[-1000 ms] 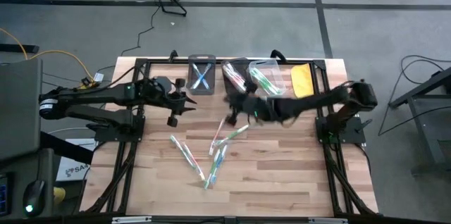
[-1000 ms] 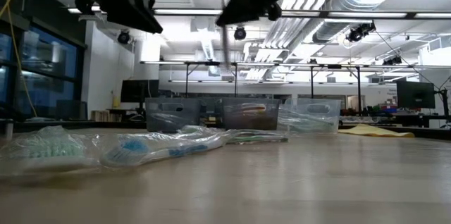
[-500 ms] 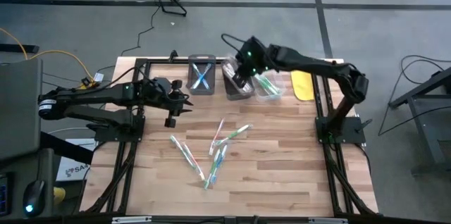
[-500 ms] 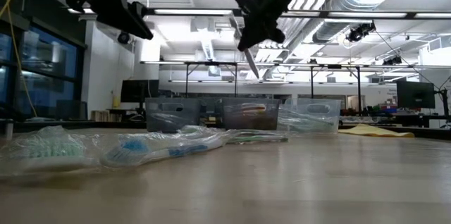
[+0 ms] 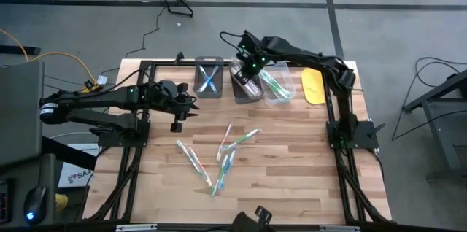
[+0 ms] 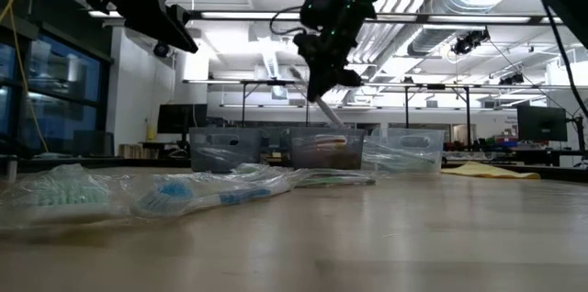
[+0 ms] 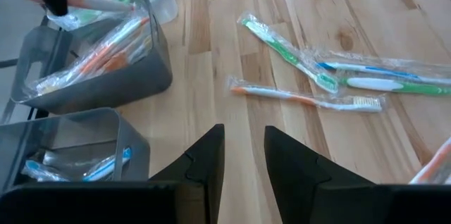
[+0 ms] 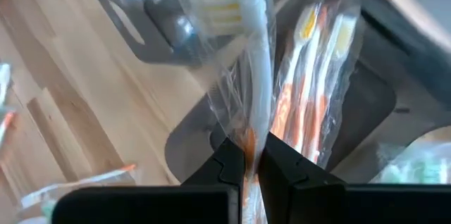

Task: Pick & Place Toothbrushes
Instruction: Put the orange toothbrush into the right black bin

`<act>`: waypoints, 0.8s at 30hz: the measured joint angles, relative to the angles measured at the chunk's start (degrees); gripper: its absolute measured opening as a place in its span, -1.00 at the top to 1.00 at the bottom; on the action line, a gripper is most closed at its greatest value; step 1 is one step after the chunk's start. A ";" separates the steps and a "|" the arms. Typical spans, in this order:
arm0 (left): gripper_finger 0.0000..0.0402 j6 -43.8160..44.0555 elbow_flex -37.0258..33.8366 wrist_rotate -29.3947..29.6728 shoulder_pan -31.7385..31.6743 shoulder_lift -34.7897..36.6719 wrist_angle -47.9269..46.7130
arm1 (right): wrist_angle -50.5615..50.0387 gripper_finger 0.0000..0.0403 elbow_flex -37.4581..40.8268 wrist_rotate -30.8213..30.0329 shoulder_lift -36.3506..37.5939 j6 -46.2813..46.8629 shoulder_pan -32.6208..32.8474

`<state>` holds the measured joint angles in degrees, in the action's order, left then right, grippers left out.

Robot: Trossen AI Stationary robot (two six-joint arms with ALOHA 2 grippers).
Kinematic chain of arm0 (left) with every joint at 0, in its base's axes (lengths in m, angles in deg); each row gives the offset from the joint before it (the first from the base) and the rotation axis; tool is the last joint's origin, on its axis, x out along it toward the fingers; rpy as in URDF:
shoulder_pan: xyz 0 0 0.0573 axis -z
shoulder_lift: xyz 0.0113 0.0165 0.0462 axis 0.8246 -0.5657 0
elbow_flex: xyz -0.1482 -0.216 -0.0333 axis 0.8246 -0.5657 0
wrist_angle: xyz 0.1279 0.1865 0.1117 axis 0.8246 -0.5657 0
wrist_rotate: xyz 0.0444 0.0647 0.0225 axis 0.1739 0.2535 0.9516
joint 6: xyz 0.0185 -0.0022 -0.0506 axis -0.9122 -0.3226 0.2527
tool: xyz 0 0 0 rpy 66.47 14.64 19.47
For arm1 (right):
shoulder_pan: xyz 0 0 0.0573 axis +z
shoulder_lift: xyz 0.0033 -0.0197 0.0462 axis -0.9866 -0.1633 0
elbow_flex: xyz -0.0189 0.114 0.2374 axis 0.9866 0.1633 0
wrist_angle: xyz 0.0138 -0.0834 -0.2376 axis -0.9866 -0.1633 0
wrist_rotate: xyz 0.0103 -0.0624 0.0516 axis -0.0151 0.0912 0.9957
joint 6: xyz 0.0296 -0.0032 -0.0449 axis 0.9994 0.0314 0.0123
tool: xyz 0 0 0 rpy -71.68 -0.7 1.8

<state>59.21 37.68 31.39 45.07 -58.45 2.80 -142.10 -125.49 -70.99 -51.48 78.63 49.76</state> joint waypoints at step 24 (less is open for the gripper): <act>0.52 0.20 0.00 -0.04 0.00 0.00 -1.44 | 3.47 0.78 -0.56 0.88 -7.89 -0.43 -3.64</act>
<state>59.41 37.68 31.35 45.07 -58.45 1.35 -138.63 -126.05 -70.11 -59.37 78.20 46.11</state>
